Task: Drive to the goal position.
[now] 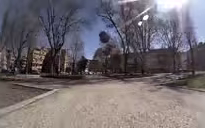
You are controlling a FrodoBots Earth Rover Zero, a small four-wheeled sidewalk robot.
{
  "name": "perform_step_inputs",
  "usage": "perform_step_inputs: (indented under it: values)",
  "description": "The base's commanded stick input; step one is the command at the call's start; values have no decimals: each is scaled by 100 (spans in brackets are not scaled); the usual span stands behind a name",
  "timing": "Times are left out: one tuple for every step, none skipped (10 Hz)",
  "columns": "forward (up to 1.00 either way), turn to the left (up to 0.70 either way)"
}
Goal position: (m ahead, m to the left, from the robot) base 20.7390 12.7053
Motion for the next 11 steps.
perform_step_inputs:
  values:
    - [100, 0]
    - [100, 0]
    - [100, 0]
    - [100, 0]
    - [100, 0]
    - [100, 0]
    - [100, 0]
    - [100, 0]
    - [100, 0]
    - [100, 0]
    - [100, 0]
